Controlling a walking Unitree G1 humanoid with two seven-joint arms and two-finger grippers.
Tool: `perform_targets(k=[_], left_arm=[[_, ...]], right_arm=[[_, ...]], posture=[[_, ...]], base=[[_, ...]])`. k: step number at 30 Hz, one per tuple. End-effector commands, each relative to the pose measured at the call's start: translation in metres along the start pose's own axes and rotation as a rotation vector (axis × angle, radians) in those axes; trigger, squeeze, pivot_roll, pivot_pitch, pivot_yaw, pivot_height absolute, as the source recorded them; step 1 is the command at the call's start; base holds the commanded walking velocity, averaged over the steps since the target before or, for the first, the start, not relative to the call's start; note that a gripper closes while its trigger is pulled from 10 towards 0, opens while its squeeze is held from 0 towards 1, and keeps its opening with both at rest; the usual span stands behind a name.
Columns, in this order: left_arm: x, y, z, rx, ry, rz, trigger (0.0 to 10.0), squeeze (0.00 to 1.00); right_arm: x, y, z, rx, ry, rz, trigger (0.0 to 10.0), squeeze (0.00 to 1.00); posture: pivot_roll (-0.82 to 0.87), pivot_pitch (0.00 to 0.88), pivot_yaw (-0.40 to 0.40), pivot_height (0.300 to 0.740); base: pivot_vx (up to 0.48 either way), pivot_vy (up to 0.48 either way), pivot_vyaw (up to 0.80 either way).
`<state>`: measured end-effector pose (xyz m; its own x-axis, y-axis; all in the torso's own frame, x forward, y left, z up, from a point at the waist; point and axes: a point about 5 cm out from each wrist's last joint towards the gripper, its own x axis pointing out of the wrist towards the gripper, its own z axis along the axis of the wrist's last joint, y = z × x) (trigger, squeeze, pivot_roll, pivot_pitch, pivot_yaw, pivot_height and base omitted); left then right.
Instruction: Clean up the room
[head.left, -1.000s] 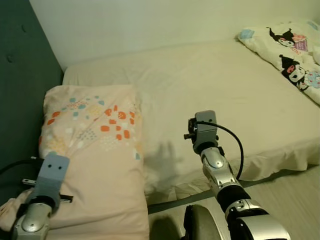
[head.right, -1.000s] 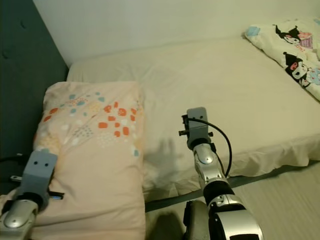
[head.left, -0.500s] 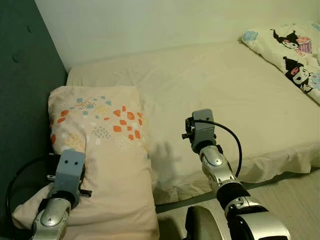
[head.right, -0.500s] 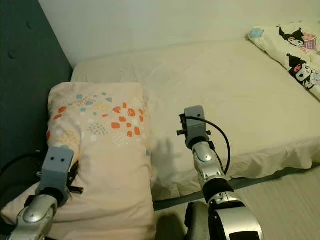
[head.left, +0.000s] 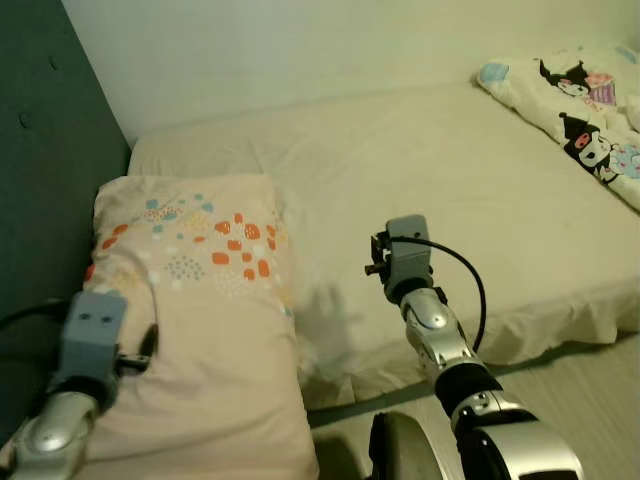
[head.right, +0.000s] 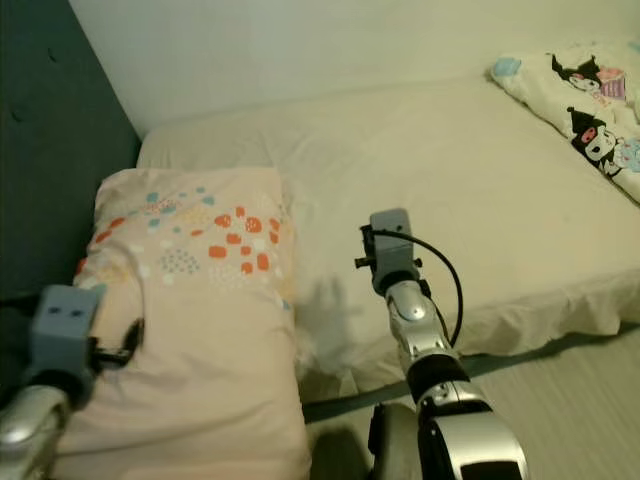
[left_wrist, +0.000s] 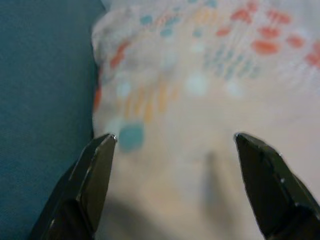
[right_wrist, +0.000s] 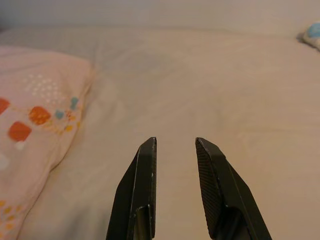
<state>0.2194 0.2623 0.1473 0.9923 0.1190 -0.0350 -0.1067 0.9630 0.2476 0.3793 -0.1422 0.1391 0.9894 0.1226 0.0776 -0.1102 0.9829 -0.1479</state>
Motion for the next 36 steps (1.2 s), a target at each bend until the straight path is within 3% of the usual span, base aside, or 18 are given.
perform_targets(k=[1, 6, 10, 11, 14, 15, 17, 21, 22, 24, 28, 30, 32, 34, 35, 36], left_arm=[[-0.011, 0.003, 0.003, -0.014, -0.016, -0.074, 10.0, 0.00], [-0.026, 0.008, 0.000, -0.004, -0.004, -0.156, 10.0, 0.00], [-0.019, 0.034, 0.009, 0.107, -0.082, -0.153, 10.0, 0.00], [-0.018, 0.035, 0.011, 0.138, -0.077, -0.201, 10.0, 0.00], [-0.026, 0.020, -0.001, 0.355, 0.066, -0.551, 10.0, 0.00], [-0.026, 0.020, -0.001, 0.355, 0.066, -0.551, 10.0, 0.00], [-0.032, 0.012, -0.010, 0.445, 0.126, -0.696, 10.0, 0.00], [-0.031, 0.003, -0.015, 0.494, 0.149, -0.800, 10.0, 0.00], [-0.030, -0.005, -0.016, 0.492, 0.144, -0.868, 0.0, 0.00], [-0.030, -0.010, -0.017, 0.488, 0.139, -0.909, 0.0, 0.00], [-0.030, -0.024, -0.020, 0.489, 0.116, -1.003, 0.0, 0.00], [-0.030, -0.024, -0.020, 0.489, 0.116, -1.003, 0.0, 0.00], [-0.039, -0.031, -0.029, 0.494, 0.158, -1.092, 0.0, 0.00], [-0.039, -0.031, -0.029, 0.494, 0.158, -1.092, 0.0, 0.00], [-0.045, -0.032, -0.032, 0.483, 0.184, -1.133, 0.0, 0.00], [-0.045, -0.032, -0.032, 0.483, 0.184, -1.133, 0.0, 0.00]], right_arm=[[-0.002, 0.004, -0.004, 0.008, 0.018, 0.028, 10.0, 0.00], [-0.005, 0.006, -0.008, 0.004, 0.027, 0.046, 10.0, 0.00], [-0.005, 0.006, -0.008, 0.009, 0.027, 0.078, 10.0, 0.00], [-0.005, 0.006, -0.008, 0.008, 0.029, 0.091, 10.0, 0.00], [-0.006, 0.010, -0.008, -0.002, 0.035, 0.139, 10.0, 0.00], [-0.006, 0.010, -0.008, -0.002, 0.035, 0.139, 10.0, 0.00], [-0.006, 0.012, -0.009, -0.005, 0.038, 0.157, 10.0, 0.00], [-0.007, 0.014, -0.010, -0.016, 0.042, 0.189, 10.0, 0.00], [-0.008, 0.019, -0.010, -0.029, 0.047, 0.240, 10.0, 0.00], [-0.009, 0.022, -0.011, -0.038, 0.051, 0.275, 10.0, 0.00], [-0.021, 0.040, -0.017, -0.127, 0.083, 0.543, 10.0, 0.00], [-0.021, 0.040, -0.017, -0.127, 0.083, 0.543, 10.0, 0.00], [-0.048, 0.061, -0.032, -0.140, 0.174, 0.872, 10.0, 0.00], [-0.048, 0.061, -0.032, -0.140, 0.174, 0.872, 10.0, 0.00], [-0.062, 0.066, -0.038, -0.135, 0.223, 0.991, 10.0, 0.00], [-0.062, 0.066, -0.038, -0.135, 0.223, 0.991, 10.0, 0.00]], posture=[[0.10, 0.154, -0.013, 0.610], [0.09, 0.141, -0.019, 0.610], [0.09, 0.135, -0.028, 0.610], [0.09, 0.135, -0.028, 0.610], [0.09, 0.135, -0.034, 0.610], [0.09, 0.135, -0.034, 0.610], [0.09, 0.138, -0.039, 0.610], [0.09, 0.143, -0.043, 0.610], [0.08, 0.147, -0.043, 0.610], [0.08, 0.147, -0.043, 0.610], [0.06, 0.153, -0.038, 0.610], [0.06, 0.153, -0.038, 0.610], [0.04, 0.159, -0.035, 0.610], [0.04, 0.159, -0.035, 0.610], [0.04, 0.163, -0.036, 0.610], [0.04, 0.163, -0.036, 0.610]], base=[[0.000, 0.000, 0.00], [0.000, 0.000, 0.00], [0.000, 0.000, 0.00], [0.000, 0.000, 0.00], [0.000, 0.000, 0.00], [0.000, 0.000, 0.00], [0.000, 0.000, 0.00], [0.000, 0.000, 0.00], [0.000, 0.000, 0.00], [0.000, 0.000, 0.00], [0.000, 0.000, 0.00], [0.000, 0.000, 0.00], [0.000, 0.000, 0.00], [0.000, 0.000, 0.00], [0.000, 0.000, 0.00], [0.000, 0.000, 0.00]])
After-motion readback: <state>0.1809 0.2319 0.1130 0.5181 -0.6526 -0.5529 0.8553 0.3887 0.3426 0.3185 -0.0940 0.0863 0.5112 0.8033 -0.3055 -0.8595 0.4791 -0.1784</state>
